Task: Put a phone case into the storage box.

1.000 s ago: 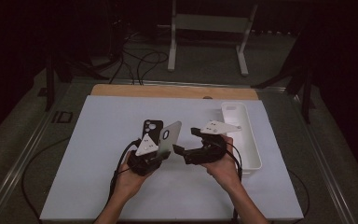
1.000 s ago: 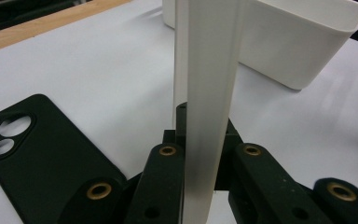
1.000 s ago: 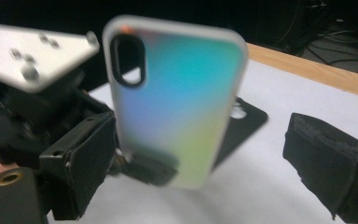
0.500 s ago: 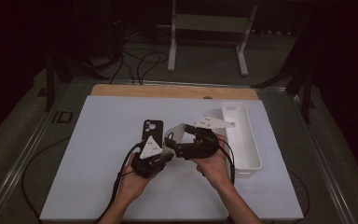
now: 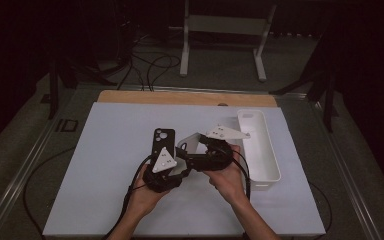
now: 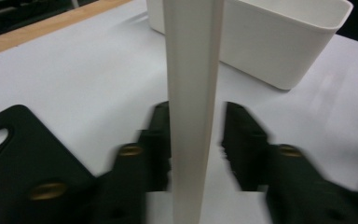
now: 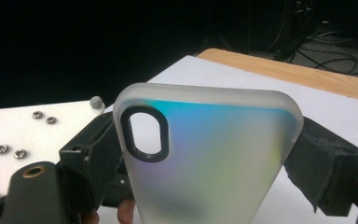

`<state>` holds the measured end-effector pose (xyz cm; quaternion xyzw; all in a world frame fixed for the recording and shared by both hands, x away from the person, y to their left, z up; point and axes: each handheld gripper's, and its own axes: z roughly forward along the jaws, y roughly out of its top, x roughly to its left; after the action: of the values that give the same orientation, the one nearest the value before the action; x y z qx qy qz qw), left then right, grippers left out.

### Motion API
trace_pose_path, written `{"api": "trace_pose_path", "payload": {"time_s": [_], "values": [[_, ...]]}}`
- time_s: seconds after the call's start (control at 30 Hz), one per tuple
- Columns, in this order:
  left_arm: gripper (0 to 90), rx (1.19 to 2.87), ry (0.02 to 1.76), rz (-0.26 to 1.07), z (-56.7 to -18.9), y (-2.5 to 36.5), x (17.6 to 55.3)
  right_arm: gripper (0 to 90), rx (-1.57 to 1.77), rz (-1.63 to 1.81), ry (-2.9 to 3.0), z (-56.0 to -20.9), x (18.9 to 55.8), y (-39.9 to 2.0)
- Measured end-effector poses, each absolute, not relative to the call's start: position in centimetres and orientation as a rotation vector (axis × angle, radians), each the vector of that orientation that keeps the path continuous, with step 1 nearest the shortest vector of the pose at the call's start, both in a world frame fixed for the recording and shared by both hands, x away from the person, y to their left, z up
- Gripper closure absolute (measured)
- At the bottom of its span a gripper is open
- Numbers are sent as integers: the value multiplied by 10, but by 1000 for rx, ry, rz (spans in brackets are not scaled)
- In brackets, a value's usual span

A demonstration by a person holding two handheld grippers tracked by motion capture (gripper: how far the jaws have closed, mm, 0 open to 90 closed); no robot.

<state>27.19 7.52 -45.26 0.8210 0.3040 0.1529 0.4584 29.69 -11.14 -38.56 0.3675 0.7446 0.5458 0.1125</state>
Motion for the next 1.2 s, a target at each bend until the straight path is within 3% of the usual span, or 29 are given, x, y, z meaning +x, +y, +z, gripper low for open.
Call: {"api": "trace_pose_path", "payload": {"time_s": [0.07,0.2,0.33,0.87,1.2], "values": [[376,2013,763,415,-452,76,271,170,1084,1599,2183,-385,297,-112],[170,1970,783,415,-450,84,271,170,1089,1595,2167,-384,297,-115],[62,1947,809,416,-449,94,273,170,1090,1605,2157,-384,298,-117],[8,1818,891,530,-456,157,271,170,1090,1561,2139,-381,302,-126],[8,1827,958,610,-476,187,267,170,1076,1528,2118,-373,308,-130]]}}
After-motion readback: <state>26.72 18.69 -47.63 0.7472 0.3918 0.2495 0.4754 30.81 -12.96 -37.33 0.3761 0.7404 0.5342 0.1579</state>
